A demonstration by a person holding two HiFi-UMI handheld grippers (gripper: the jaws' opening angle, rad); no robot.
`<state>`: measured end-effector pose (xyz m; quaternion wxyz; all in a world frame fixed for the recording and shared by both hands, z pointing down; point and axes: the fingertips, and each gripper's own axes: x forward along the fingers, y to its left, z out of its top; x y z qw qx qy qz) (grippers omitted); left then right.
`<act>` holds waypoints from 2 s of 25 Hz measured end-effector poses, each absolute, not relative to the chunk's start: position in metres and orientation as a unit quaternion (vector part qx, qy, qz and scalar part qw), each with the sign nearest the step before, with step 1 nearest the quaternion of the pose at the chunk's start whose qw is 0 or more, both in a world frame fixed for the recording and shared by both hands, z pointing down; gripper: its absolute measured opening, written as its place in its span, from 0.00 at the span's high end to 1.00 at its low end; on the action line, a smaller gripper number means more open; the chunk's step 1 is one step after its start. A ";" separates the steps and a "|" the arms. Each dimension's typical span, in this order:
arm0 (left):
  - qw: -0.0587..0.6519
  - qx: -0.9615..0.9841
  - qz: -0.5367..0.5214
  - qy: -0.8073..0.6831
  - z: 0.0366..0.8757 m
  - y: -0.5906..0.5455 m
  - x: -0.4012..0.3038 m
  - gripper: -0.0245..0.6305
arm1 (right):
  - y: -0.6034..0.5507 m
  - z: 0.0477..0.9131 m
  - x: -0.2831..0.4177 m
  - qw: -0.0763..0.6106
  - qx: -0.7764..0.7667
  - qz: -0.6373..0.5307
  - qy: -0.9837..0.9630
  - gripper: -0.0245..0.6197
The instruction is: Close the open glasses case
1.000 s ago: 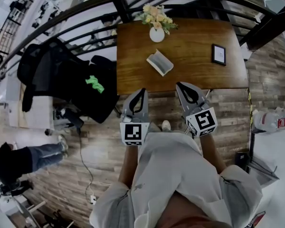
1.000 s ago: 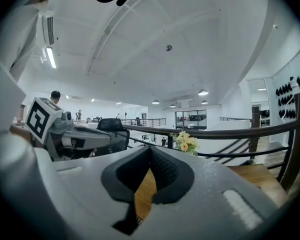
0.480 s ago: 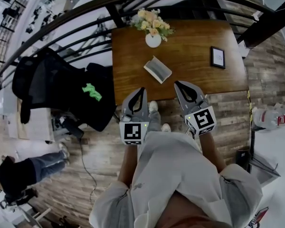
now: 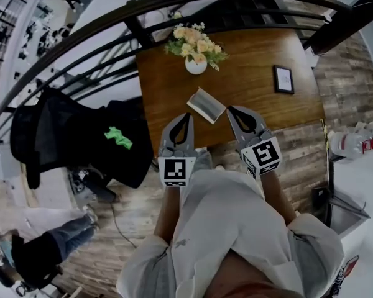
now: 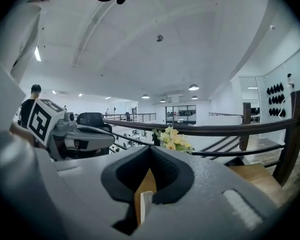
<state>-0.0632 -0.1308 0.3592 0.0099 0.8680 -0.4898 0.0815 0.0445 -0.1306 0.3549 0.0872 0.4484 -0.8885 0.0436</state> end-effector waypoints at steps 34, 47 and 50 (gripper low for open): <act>0.100 0.906 0.154 -0.380 0.505 -0.213 -0.033 0.93 | -0.216 0.503 0.055 0.211 0.455 0.140 -0.853 0.96; 0.140 0.879 0.200 -0.408 0.561 -0.221 -0.008 0.93 | -0.229 0.563 0.069 0.248 0.390 0.173 -0.870 0.96; 0.149 0.873 0.208 -0.415 0.572 -0.222 -0.006 0.93 | -0.230 0.573 0.068 0.253 0.375 0.177 -0.874 0.96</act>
